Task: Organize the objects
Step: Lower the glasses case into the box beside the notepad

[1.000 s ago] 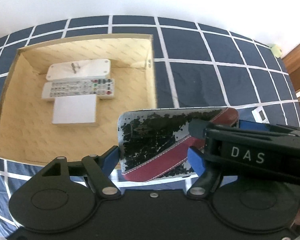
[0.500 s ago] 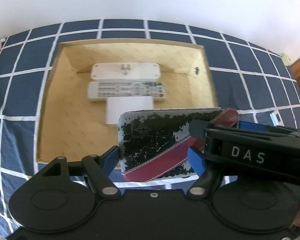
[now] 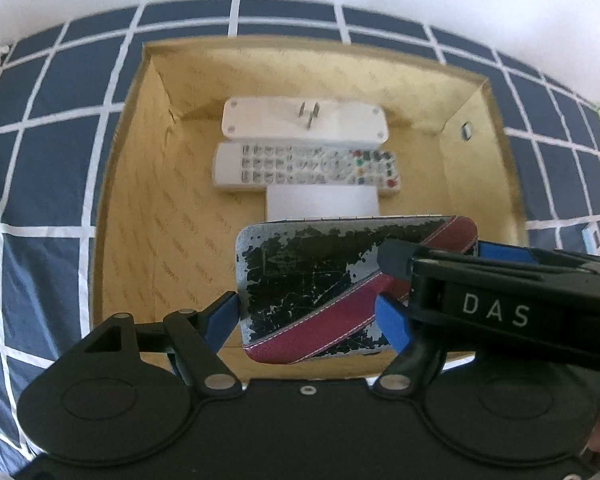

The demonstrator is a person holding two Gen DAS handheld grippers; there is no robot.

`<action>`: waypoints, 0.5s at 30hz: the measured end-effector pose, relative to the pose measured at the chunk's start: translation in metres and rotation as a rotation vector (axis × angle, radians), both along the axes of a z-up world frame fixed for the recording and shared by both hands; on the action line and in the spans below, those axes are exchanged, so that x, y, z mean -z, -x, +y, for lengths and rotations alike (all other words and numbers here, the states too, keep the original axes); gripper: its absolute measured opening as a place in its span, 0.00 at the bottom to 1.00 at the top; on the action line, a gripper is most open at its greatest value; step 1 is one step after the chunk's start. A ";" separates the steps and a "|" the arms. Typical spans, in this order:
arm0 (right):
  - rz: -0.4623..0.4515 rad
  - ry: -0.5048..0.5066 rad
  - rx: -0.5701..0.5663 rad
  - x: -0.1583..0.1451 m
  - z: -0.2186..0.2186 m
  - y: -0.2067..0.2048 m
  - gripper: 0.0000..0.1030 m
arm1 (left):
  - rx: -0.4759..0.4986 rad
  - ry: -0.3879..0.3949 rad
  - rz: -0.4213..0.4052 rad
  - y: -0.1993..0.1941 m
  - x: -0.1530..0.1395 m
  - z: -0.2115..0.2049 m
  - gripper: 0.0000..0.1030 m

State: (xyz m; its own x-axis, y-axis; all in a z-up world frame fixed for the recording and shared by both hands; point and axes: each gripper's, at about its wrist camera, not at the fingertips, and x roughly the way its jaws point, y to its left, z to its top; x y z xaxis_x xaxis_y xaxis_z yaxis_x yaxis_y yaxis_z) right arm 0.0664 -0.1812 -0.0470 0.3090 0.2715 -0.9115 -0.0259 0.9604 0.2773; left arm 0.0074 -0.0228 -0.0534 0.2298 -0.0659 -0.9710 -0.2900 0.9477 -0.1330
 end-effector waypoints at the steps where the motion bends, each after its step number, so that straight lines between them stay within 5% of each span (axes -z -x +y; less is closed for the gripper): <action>1: 0.011 -0.001 0.000 0.005 0.001 -0.002 0.71 | 0.004 0.001 0.011 0.000 0.005 0.001 0.71; 15: 0.124 -0.012 0.011 0.056 0.011 -0.001 0.71 | 0.032 0.002 0.085 0.000 0.040 0.008 0.71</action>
